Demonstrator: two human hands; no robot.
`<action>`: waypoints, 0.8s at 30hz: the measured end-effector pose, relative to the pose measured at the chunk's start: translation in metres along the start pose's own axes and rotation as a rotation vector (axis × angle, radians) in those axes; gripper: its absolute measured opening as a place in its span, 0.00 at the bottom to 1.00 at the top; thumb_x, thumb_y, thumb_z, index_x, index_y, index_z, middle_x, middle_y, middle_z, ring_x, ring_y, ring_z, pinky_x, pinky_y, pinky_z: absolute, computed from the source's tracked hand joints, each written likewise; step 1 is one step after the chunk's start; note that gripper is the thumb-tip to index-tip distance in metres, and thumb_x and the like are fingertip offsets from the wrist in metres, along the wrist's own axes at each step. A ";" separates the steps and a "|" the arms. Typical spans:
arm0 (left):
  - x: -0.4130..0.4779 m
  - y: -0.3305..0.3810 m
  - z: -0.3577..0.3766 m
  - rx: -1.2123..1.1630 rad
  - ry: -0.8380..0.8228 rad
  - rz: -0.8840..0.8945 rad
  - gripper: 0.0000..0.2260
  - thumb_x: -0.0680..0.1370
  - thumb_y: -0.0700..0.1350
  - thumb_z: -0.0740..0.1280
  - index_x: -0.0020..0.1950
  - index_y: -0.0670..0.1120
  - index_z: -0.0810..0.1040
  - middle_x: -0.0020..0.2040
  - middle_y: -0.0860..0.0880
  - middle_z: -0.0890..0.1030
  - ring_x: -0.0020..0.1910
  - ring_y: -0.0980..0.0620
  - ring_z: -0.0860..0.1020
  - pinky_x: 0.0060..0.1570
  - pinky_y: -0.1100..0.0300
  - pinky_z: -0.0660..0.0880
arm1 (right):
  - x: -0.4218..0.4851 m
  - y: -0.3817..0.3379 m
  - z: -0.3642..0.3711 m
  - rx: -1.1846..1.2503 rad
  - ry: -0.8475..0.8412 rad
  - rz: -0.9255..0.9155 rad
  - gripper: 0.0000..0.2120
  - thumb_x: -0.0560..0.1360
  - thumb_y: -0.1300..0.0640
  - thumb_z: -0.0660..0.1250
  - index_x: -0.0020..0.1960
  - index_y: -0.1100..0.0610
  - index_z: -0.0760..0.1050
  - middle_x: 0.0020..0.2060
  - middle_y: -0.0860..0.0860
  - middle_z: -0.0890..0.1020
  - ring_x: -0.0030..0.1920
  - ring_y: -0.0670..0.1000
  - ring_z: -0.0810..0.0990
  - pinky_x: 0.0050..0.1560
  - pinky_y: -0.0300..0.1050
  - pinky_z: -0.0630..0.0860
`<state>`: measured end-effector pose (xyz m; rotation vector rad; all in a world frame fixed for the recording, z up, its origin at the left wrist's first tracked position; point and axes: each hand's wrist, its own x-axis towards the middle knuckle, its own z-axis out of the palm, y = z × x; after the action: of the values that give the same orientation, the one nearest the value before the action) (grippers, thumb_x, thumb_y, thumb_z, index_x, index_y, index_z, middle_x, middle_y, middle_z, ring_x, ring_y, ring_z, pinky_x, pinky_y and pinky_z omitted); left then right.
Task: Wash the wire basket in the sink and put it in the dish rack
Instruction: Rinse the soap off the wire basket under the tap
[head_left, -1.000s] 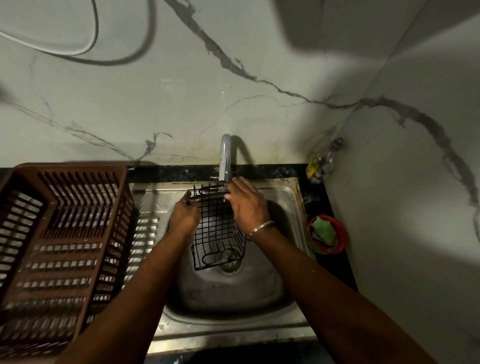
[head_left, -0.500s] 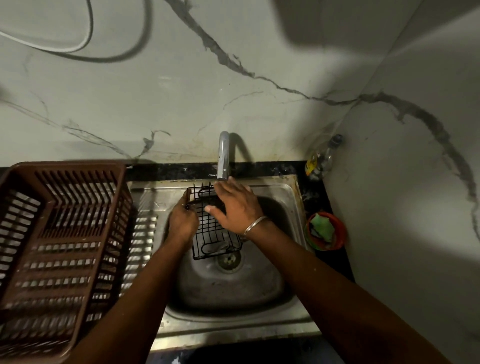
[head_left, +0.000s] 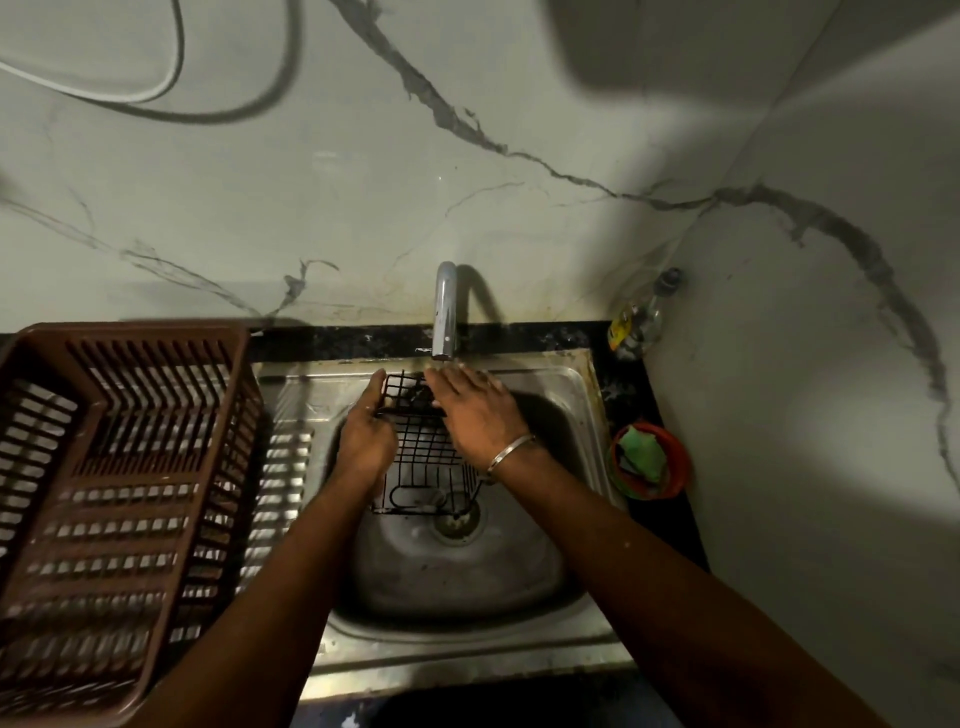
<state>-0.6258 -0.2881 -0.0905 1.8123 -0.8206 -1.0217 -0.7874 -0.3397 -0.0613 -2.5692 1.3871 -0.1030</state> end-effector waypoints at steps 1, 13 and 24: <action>0.002 -0.001 -0.001 -0.039 0.001 -0.047 0.34 0.83 0.30 0.58 0.82 0.61 0.67 0.77 0.48 0.74 0.52 0.52 0.82 0.54 0.42 0.84 | 0.000 0.004 -0.002 0.013 0.037 0.036 0.33 0.80 0.61 0.63 0.82 0.50 0.56 0.80 0.53 0.63 0.80 0.60 0.60 0.78 0.63 0.61; 0.003 0.046 0.000 1.111 -0.077 0.275 0.33 0.84 0.43 0.65 0.85 0.62 0.57 0.80 0.46 0.69 0.68 0.40 0.78 0.60 0.42 0.81 | 0.029 -0.006 -0.025 -0.056 0.072 0.063 0.17 0.84 0.57 0.61 0.72 0.52 0.74 0.60 0.59 0.79 0.60 0.60 0.80 0.57 0.53 0.78; -0.002 0.046 0.001 1.199 -0.026 0.205 0.29 0.83 0.41 0.65 0.82 0.60 0.62 0.60 0.45 0.81 0.54 0.43 0.83 0.49 0.48 0.79 | 0.014 0.001 -0.008 0.176 0.325 -0.103 0.20 0.75 0.63 0.75 0.67 0.56 0.79 0.64 0.55 0.81 0.64 0.55 0.79 0.60 0.48 0.80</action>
<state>-0.6332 -0.3054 -0.0487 2.5630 -1.8333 -0.3743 -0.7816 -0.3528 -0.0542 -2.5534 1.2752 -0.6548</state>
